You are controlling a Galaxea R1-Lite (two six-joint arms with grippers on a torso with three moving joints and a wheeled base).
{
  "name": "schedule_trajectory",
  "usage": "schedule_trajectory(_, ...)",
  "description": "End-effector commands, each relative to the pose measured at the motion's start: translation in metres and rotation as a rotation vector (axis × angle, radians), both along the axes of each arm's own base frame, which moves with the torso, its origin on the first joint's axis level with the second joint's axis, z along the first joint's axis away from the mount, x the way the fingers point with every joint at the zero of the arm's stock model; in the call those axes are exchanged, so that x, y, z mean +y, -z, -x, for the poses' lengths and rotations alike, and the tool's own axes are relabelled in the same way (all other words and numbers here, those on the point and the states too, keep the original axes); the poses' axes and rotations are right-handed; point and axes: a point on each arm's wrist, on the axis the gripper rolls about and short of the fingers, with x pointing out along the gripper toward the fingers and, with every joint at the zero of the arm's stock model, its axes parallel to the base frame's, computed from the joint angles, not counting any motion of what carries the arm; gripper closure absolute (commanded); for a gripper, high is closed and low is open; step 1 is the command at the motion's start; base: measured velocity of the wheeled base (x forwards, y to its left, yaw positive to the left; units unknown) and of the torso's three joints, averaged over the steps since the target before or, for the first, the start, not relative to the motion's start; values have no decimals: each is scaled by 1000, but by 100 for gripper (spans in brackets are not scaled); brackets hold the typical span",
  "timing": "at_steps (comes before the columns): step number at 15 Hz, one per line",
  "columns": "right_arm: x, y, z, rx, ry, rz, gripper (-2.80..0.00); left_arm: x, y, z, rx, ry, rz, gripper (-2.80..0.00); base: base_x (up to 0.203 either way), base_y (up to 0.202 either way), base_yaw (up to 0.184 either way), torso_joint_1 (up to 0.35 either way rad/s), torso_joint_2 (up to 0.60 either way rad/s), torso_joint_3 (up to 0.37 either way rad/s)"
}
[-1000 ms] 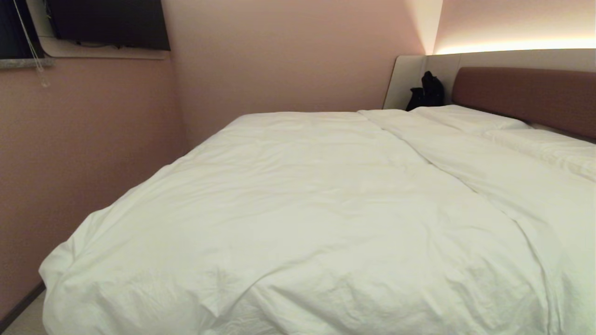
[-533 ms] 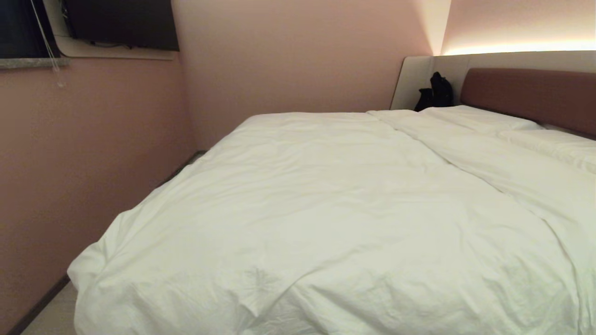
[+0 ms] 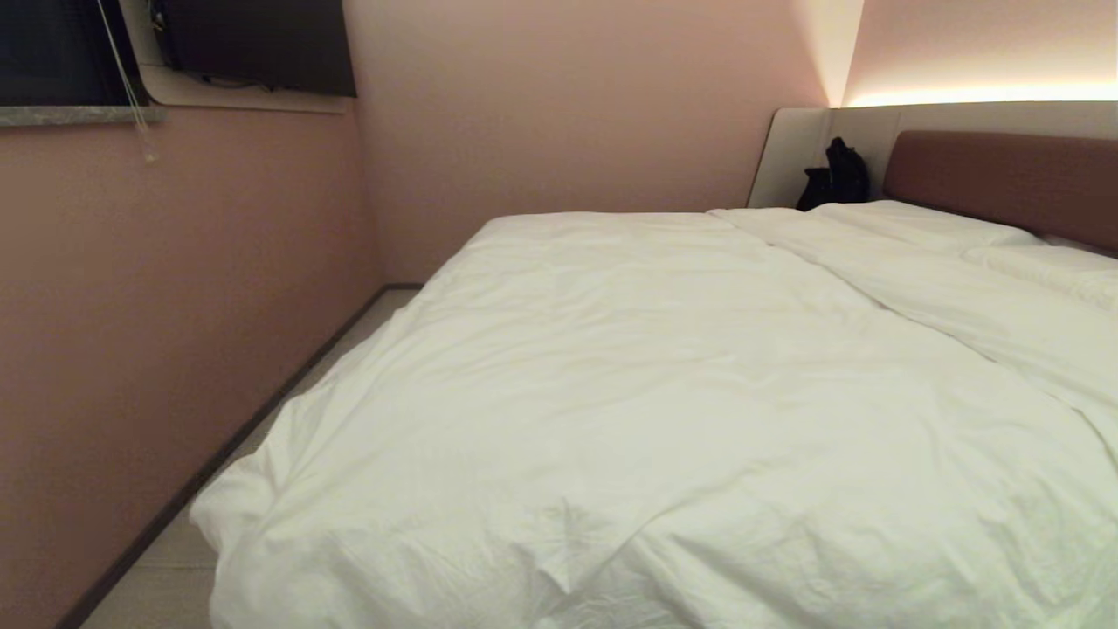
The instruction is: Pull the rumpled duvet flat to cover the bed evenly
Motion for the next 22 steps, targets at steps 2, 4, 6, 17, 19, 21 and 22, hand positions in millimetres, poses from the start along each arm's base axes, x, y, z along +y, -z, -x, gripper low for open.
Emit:
schedule_trajectory(2, 0, 0, 0, -1, 0, 2, 0, 0, 0, 0, -1, -1, 1, 0, 0, 197, 4, 7, 5, 2)
schedule_trajectory(4, 0, 0, 0, -1, -2, 1, 0, 0, 0, 0, 0, 0, 1, 0, 0, 200, 2, 5, 2, 0)
schedule_trajectory(6, 0, 0, 0, -1, -1, 2, 0, 0, 0, 0, -1, -1, 1, 0, 0, 199, -2, 0, 2, 5)
schedule_trajectory(17, 0, 0, 0, -1, 0, 0, 0, 0, 0, 0, -1, 0, 0, 0, 0, 197, 0, 2, 2, 1)
schedule_trajectory(19, 0, 0, 0, -1, -1, 1, 0, 0, 0, 0, -1, 0, 1, 0, 0, 198, 0, 1, 1, 6)
schedule_trajectory(21, 0, 0, 0, -1, 0, 2, 0, 0, 0, 0, 1, 0, 1, 0, 0, 195, 2, 2, 4, 0)
schedule_trajectory(22, 0, 0, 0, -1, 0, 1, 0, 0, 0, 0, -1, -1, 0, 0, 0, 196, 1, 2, 7, 2)
